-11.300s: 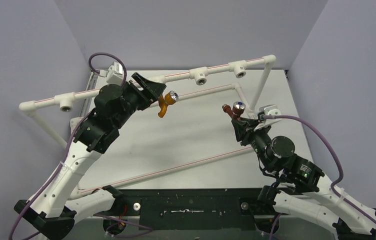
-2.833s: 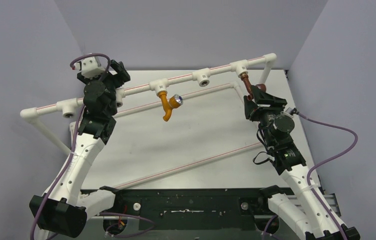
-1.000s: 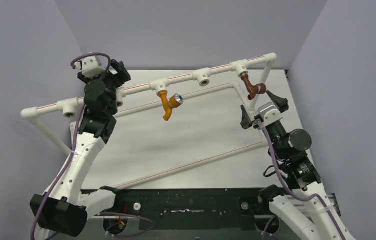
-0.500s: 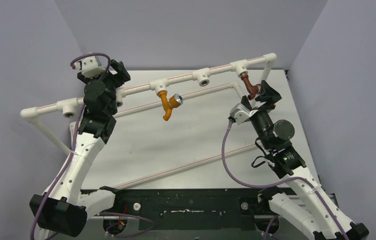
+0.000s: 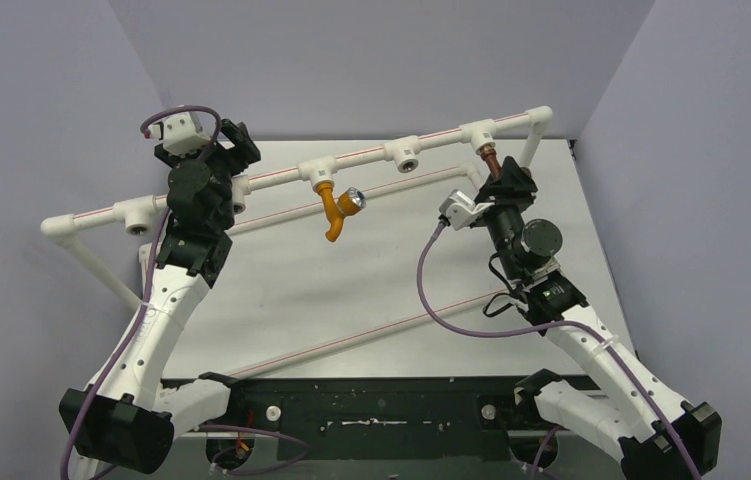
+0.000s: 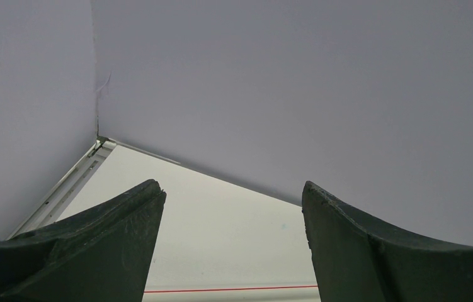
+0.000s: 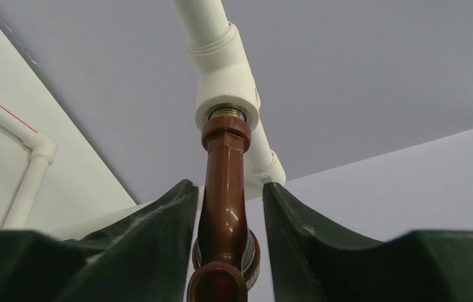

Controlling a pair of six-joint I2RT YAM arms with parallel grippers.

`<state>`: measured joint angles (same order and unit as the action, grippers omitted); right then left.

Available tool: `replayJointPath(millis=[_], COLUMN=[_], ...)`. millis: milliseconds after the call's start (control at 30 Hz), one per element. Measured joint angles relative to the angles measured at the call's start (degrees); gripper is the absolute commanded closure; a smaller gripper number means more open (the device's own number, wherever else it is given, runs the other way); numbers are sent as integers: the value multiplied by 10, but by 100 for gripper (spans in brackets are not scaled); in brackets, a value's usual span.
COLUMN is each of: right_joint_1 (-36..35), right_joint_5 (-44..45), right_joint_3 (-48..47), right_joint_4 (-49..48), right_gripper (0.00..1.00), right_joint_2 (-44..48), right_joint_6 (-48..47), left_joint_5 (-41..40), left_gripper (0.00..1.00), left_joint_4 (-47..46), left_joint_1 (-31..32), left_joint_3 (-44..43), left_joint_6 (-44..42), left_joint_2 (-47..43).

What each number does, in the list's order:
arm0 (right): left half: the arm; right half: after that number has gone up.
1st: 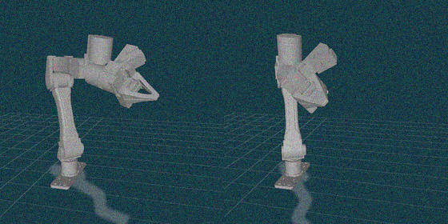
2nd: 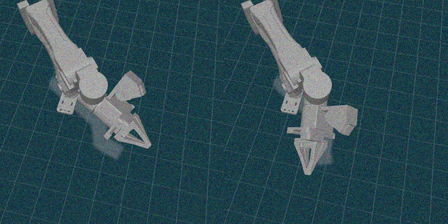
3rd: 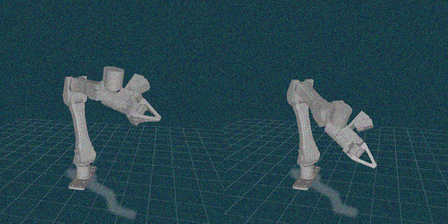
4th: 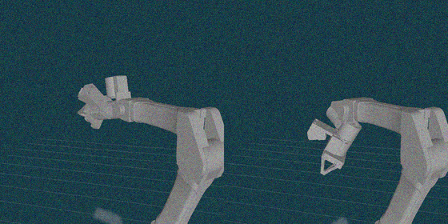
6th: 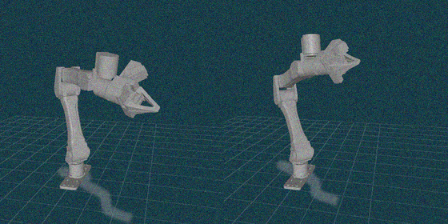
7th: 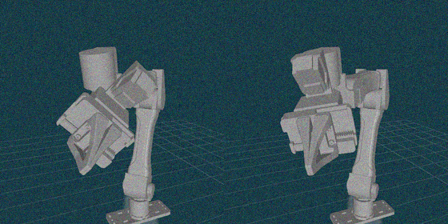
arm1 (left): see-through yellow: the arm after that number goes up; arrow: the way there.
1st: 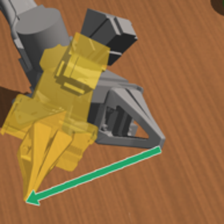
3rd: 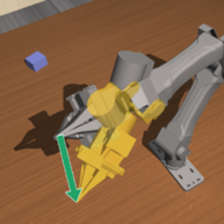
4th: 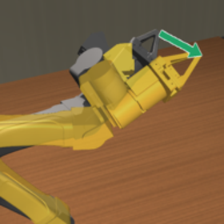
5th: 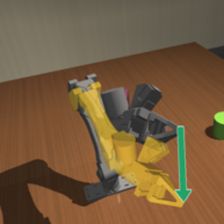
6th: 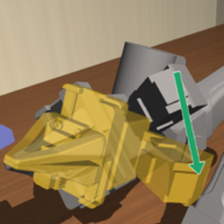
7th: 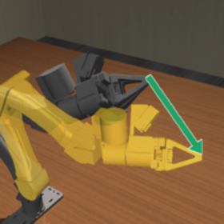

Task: Install the water faucets

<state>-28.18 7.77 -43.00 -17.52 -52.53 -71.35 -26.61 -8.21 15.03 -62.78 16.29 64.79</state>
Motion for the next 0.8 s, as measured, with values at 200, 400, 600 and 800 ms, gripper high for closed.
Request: replayJointPath(millis=[200, 400, 600, 800], right_joint_1=[0, 0, 0, 0], right_joint_5=[14, 21, 31, 44], right_joint_3=[-8, -8, -8, -4], right_joint_4=[-3, -10, -23, -30], right_gripper=[100, 100, 100, 100], right_joint_2=[-7, -7, -3, 10], right_joint_6=[39, 127, 297, 481], left_joint_5=[0, 0, 0, 0], left_gripper=[22, 22, 22, 22], left_joint_4=[0, 0, 0, 2], left_joint_1=[0, 0, 0, 0], left_joint_3=[-1, -1, -1, -1], left_joint_6=[0, 0, 0, 0], left_joint_2=[1, 1, 1, 0])
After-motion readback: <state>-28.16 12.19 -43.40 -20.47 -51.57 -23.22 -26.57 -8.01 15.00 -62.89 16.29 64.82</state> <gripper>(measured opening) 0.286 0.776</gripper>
